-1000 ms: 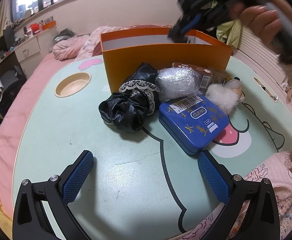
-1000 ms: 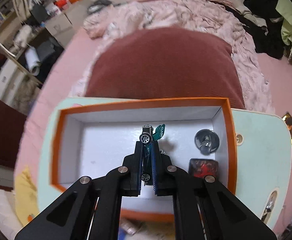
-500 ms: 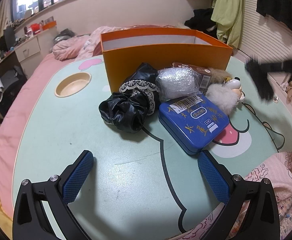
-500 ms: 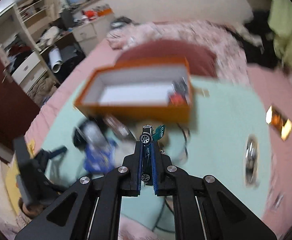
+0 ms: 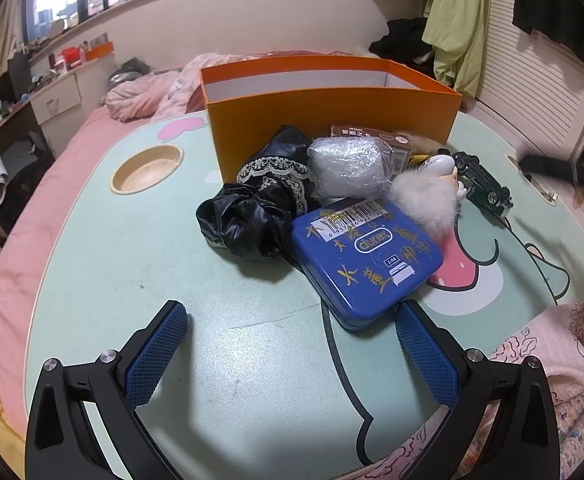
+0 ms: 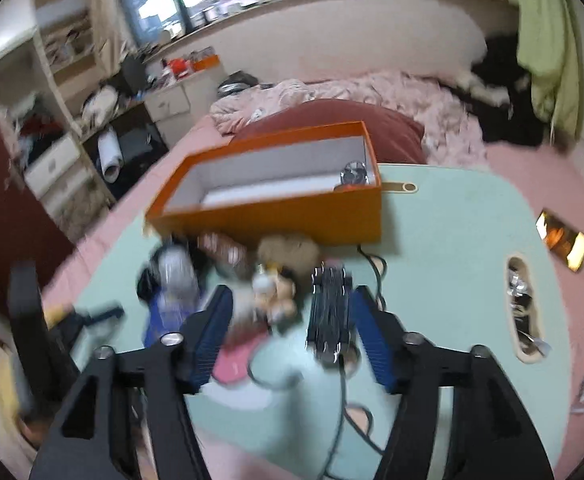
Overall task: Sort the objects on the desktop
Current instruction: 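Carry the toy car out, set it beside the keychain figure, open right gripper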
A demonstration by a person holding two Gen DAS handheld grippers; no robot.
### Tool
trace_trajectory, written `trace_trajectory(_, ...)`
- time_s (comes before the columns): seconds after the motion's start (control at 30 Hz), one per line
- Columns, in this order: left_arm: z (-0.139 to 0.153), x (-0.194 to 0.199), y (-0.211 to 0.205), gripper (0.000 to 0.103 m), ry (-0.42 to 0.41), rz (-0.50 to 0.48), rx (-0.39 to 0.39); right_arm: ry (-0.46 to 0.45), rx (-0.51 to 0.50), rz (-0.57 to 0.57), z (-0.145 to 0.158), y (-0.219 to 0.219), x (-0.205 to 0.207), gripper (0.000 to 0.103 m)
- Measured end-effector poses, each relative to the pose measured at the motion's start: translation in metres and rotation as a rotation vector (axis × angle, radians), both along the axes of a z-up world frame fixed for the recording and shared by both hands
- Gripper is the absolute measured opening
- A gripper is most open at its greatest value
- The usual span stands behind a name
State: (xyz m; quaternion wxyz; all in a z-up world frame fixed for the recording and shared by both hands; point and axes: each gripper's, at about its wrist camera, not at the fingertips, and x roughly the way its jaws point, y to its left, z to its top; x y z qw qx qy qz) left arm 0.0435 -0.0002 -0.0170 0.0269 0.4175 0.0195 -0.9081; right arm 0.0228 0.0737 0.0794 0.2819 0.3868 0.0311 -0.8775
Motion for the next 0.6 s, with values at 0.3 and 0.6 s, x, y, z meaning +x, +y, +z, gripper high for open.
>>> trace_trajectory(0.3, 0.001, 0.001, 0.0, 0.103, 0.001, 0.002, 0.0, 0.084, 0.204, 0.022, -0.061, -0.015, 0.017, 0.083)
trace_trajectory(0.6, 0.002, 0.001, 0.0, 0.103, 0.002, 0.003, -0.003, 0.074, 0.16, 0.037, -0.076, -0.015, -0.002, 0.102)
